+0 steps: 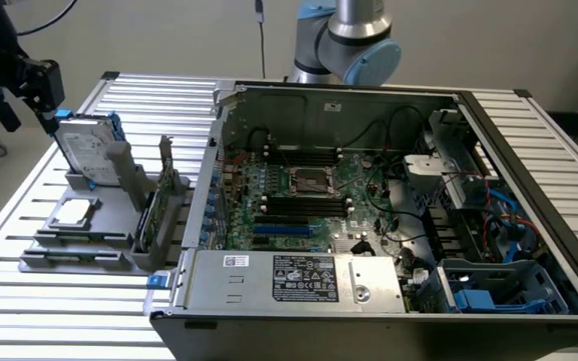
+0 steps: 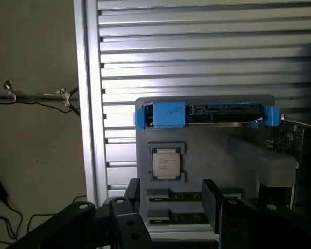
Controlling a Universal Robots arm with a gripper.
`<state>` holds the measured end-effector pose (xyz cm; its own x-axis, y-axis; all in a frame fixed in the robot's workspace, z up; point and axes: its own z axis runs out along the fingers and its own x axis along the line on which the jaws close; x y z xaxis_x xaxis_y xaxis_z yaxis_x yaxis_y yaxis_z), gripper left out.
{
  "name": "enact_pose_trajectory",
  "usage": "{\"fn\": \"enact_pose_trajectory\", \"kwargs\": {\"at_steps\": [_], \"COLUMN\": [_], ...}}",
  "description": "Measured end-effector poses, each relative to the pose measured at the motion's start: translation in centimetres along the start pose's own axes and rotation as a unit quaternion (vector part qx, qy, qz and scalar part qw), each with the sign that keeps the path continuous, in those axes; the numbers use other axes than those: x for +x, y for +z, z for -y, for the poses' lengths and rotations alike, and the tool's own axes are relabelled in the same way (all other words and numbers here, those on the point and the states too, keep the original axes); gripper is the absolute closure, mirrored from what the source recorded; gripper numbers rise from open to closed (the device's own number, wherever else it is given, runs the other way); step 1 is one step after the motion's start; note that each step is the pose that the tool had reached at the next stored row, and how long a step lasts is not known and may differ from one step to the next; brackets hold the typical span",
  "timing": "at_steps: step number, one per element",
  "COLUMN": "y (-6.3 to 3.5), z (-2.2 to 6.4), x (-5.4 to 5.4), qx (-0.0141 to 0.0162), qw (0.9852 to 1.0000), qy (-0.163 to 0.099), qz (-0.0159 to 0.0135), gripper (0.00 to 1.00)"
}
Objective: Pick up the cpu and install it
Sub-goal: 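Pick up the cpu and move it towards the insertion slot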
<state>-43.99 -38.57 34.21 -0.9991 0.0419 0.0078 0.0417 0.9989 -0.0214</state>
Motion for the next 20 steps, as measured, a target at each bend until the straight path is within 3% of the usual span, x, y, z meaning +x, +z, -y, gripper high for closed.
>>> {"fn": "enact_pose_trajectory", "kwargs": {"at_steps": [10, 20], "y": [1.84, 3.66], "z": [1.14, 1.27], "x": [-0.1, -0.1], "qx": [0.0000, 0.0001], "qw": [1.0000, 0.9998], "qy": [-0.006, -0.021], "qz": [0.0001, 0.0005], "gripper": [0.40, 0.40]}}
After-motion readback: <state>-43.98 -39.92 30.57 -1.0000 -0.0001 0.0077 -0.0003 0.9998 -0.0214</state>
